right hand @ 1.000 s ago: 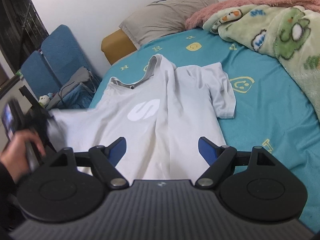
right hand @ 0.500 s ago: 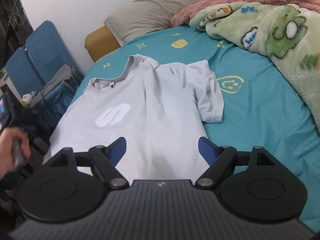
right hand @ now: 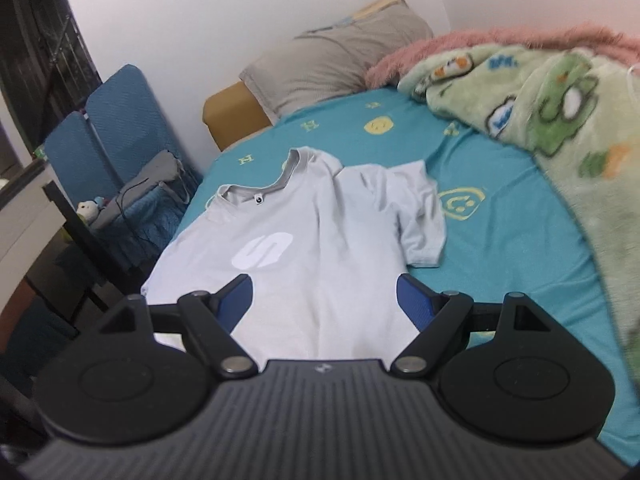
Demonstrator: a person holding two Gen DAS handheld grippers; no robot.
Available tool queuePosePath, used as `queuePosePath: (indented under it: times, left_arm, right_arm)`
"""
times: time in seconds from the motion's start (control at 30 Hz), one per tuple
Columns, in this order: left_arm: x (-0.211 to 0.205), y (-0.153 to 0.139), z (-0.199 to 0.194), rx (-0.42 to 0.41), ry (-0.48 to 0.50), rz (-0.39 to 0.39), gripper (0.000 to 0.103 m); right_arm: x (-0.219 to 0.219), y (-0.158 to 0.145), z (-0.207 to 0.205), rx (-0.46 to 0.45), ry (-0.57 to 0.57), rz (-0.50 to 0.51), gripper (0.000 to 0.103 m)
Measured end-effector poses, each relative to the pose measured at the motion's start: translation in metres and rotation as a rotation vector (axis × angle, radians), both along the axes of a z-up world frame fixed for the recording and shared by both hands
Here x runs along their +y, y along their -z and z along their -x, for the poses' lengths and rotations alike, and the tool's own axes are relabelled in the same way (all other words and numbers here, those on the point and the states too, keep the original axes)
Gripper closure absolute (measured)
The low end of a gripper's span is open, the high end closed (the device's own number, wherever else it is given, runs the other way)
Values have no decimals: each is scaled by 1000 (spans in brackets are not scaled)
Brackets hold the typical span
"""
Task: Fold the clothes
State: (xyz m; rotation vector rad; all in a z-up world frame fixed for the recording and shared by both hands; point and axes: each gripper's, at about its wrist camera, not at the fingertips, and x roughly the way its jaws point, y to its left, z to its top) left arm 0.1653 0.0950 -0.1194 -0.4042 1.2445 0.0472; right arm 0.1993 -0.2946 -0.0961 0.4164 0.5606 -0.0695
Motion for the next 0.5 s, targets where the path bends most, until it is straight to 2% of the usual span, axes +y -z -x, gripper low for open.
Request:
queuePosePath:
  times: [0.13, 0.2, 0.3, 0.33, 0.37, 0.4, 0.5]
  left_arm:
    - [1, -4, 23, 19, 0, 63, 45]
    - [-7, -5, 36, 23, 35, 71, 56]
    - [-24, -6, 43, 19, 86, 42, 65]
    - [-28, -7, 45, 17, 102, 31, 74]
    - [-32, -8, 45, 22, 118, 5, 92]
    - [-36, -9, 44, 27, 135, -21, 96]
    - [-32, -28, 51, -2, 162, -21, 99]
  right_arm:
    - [-1, -5, 13, -3, 2, 34, 22]
    - [-1, -4, 12, 5, 4, 45, 22]
    - [-2, -2, 11, 17, 6, 61, 22]
    - [-2, -2, 10, 21, 6, 66, 22]
    - [-2, -1, 10, 25, 7, 72, 22]
    - [-2, 0, 9, 29, 8, 77, 22]
    - [-1, 2, 11, 41, -3, 81, 22]
